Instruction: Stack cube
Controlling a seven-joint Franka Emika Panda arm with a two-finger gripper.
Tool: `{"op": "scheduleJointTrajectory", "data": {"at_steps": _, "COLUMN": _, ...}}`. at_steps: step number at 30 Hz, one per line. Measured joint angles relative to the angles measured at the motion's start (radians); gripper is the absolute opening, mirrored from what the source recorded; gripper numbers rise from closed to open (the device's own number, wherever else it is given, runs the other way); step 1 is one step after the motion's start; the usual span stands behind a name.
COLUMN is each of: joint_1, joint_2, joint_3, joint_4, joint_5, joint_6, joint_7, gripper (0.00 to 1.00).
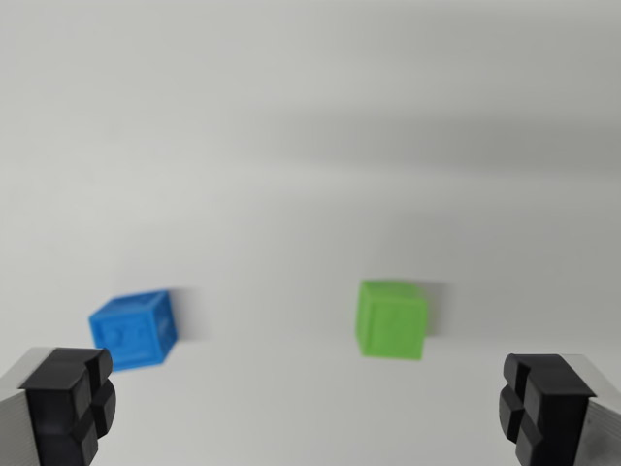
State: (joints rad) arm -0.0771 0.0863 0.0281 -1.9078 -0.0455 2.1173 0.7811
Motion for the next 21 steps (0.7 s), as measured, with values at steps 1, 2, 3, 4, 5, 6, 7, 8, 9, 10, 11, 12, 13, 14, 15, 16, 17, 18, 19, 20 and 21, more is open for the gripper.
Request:
{"op": "scheduleJointTrajectory", "data": {"at_steps": 1, "joint_1": 0.0, "joint_2": 0.0, "joint_3": 0.0, "joint_4": 0.0, "joint_5": 0.0, "joint_6": 0.0, "joint_7": 0.0, "gripper": 1.0}}
{"op": "scheduleJointTrajectory", "data": {"at_steps": 2, "joint_1": 0.0, "joint_2": 0.0, "joint_3": 0.0, "joint_4": 0.0, "joint_5": 0.0, "joint_6": 0.0, "joint_7": 0.0, "gripper": 1.0}}
{"op": "scheduleJointTrajectory", "data": {"at_steps": 3, "joint_1": 0.0, "joint_2": 0.0, "joint_3": 0.0, "joint_4": 0.0, "joint_5": 0.0, "joint_6": 0.0, "joint_7": 0.0, "gripper": 1.0}}
{"op": "scheduleJointTrajectory", "data": {"at_steps": 4, "joint_1": 0.0, "joint_2": 0.0, "joint_3": 0.0, "joint_4": 0.0, "joint_5": 0.0, "joint_6": 0.0, "joint_7": 0.0, "gripper": 1.0}}
{"op": "scheduleJointTrajectory", "data": {"at_steps": 5, "joint_1": 0.0, "joint_2": 0.0, "joint_3": 0.0, "joint_4": 0.0, "joint_5": 0.0, "joint_6": 0.0, "joint_7": 0.0, "gripper": 1.0}}
{"op": "scheduleJointTrajectory", "data": {"at_steps": 6, "joint_1": 0.0, "joint_2": 0.0, "joint_3": 0.0, "joint_4": 0.0, "joint_5": 0.0, "joint_6": 0.0, "joint_7": 0.0, "gripper": 1.0}}
{"op": "scheduleJointTrajectory", "data": {"at_steps": 7, "joint_1": 0.0, "joint_2": 0.0, "joint_3": 0.0, "joint_4": 0.0, "joint_5": 0.0, "joint_6": 0.0, "joint_7": 0.0, "gripper": 1.0}}
{"op": "scheduleJointTrajectory", "data": {"at_steps": 8, "joint_1": 0.0, "joint_2": 0.0, "joint_3": 0.0, "joint_4": 0.0, "joint_5": 0.0, "joint_6": 0.0, "joint_7": 0.0, "gripper": 1.0}}
{"op": "scheduleJointTrajectory", "data": {"at_steps": 9, "joint_1": 0.0, "joint_2": 0.0, "joint_3": 0.0, "joint_4": 0.0, "joint_5": 0.0, "joint_6": 0.0, "joint_7": 0.0, "gripper": 1.0}}
{"op": "scheduleJointTrajectory", "data": {"at_steps": 10, "joint_1": 0.0, "joint_2": 0.0, "joint_3": 0.0, "joint_4": -0.001, "joint_5": 0.0, "joint_6": 0.0, "joint_7": 0.0, "gripper": 1.0}}
{"op": "scheduleJointTrajectory", "data": {"at_steps": 11, "joint_1": 0.0, "joint_2": 0.0, "joint_3": 0.0, "joint_4": -0.001, "joint_5": 0.0, "joint_6": 0.0, "joint_7": 0.0, "gripper": 1.0}}
{"op": "scheduleJointTrajectory", "data": {"at_steps": 12, "joint_1": 0.0, "joint_2": 0.0, "joint_3": 0.0, "joint_4": -0.002, "joint_5": 0.0, "joint_6": 0.001, "joint_7": 0.0, "gripper": 1.0}}
{"op": "scheduleJointTrajectory", "data": {"at_steps": 13, "joint_1": 0.0, "joint_2": 0.0, "joint_3": 0.0, "joint_4": -0.002, "joint_5": 0.0, "joint_6": 0.001, "joint_7": 0.0, "gripper": 1.0}}
{"op": "scheduleJointTrajectory", "data": {"at_steps": 14, "joint_1": 0.0, "joint_2": 0.0, "joint_3": 0.0, "joint_4": -0.003, "joint_5": 0.0, "joint_6": 0.001, "joint_7": 0.0, "gripper": 1.0}}
{"op": "scheduleJointTrajectory", "data": {"at_steps": 15, "joint_1": 0.0, "joint_2": 0.0, "joint_3": 0.0, "joint_4": -0.004, "joint_5": 0.0, "joint_6": 0.002, "joint_7": 0.0, "gripper": 1.0}}
{"op": "scheduleJointTrajectory", "data": {"at_steps": 16, "joint_1": 0.0, "joint_2": 0.0, "joint_3": 0.0, "joint_4": -0.006, "joint_5": 0.0, "joint_6": 0.003, "joint_7": 0.0, "gripper": 1.0}}
{"op": "scheduleJointTrajectory", "data": {"at_steps": 17, "joint_1": 0.001, "joint_2": 0.0, "joint_3": 0.0, "joint_4": -0.007, "joint_5": 0.0, "joint_6": 0.004, "joint_7": 0.0, "gripper": 1.0}}
{"op": "scheduleJointTrajectory", "data": {"at_steps": 18, "joint_1": 0.001, "joint_2": 0.0, "joint_3": 0.0, "joint_4": -0.009, "joint_5": 0.0, "joint_6": 0.005, "joint_7": 0.0, "gripper": 1.0}}
{"op": "scheduleJointTrajectory", "data": {"at_steps": 19, "joint_1": 0.002, "joint_2": 0.0, "joint_3": 0.0, "joint_4": -0.011, "joint_5": 0.0, "joint_6": 0.006, "joint_7": 0.0, "gripper": 1.0}}
{"op": "scheduleJointTrajectory", "data": {"at_steps": 20, "joint_1": 0.002, "joint_2": 0.0, "joint_3": 0.0, "joint_4": -0.013, "joint_5": 0.0, "joint_6": 0.008, "joint_7": 0.0, "gripper": 1.0}}
{"op": "scheduleJointTrajectory", "data": {"at_steps": 21, "joint_1": 0.003, "joint_2": 0.0, "joint_3": 0.0, "joint_4": -0.014, "joint_5": 0.0, "joint_6": 0.008, "joint_7": 0.001, "gripper": 1.0}}
